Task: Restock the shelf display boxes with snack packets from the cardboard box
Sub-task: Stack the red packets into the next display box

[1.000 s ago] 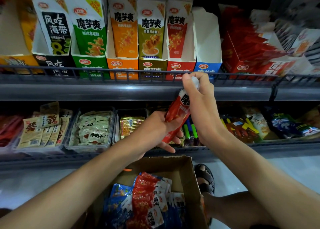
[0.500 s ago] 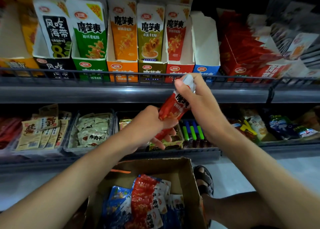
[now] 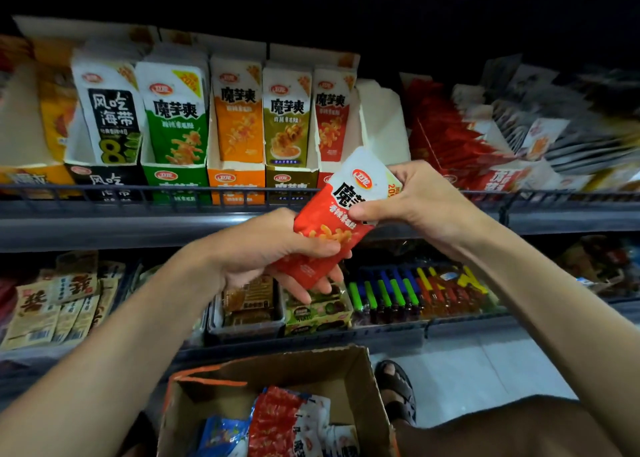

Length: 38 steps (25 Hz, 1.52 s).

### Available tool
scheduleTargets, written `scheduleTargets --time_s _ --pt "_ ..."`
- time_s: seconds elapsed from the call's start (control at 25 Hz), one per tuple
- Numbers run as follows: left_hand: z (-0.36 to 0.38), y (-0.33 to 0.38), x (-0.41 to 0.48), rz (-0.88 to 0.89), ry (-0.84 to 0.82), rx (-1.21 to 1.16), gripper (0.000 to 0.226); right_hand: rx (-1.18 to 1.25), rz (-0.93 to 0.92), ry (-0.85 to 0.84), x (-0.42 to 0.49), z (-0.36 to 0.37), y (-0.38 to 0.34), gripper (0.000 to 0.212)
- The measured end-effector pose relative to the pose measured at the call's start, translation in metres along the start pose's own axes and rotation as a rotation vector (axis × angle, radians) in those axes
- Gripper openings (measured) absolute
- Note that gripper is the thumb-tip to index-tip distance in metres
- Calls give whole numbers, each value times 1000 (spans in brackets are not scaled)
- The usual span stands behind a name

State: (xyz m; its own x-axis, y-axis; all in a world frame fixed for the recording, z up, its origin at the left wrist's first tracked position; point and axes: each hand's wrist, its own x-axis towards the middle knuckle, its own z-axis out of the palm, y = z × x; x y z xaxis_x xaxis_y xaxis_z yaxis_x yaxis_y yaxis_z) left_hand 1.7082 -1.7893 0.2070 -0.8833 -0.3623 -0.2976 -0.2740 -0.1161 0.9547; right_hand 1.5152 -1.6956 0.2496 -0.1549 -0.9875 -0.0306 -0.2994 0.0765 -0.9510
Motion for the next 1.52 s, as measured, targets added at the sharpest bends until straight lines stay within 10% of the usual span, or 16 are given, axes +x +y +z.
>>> scheduleTargets --time_s 0.28,0.48,0.8,1.16,1.52 --pt "12 28 18 301 393 -196 16 -130 -198 281 6 -36 -45 16" --pt "12 23 42 488 1105 907 27 75 -306 596 45 -65 -44 25" --pt "4 14 68 312 1048 1216 30 -2 -237 794 102 -60 -16 30" --pt "2 17 78 286 1079 1171 20 -873 -222 255 134 -44 -51 38" --pt "2 17 81 244 1069 1186 22 -1134 -261 407 186 -41 -12 57"
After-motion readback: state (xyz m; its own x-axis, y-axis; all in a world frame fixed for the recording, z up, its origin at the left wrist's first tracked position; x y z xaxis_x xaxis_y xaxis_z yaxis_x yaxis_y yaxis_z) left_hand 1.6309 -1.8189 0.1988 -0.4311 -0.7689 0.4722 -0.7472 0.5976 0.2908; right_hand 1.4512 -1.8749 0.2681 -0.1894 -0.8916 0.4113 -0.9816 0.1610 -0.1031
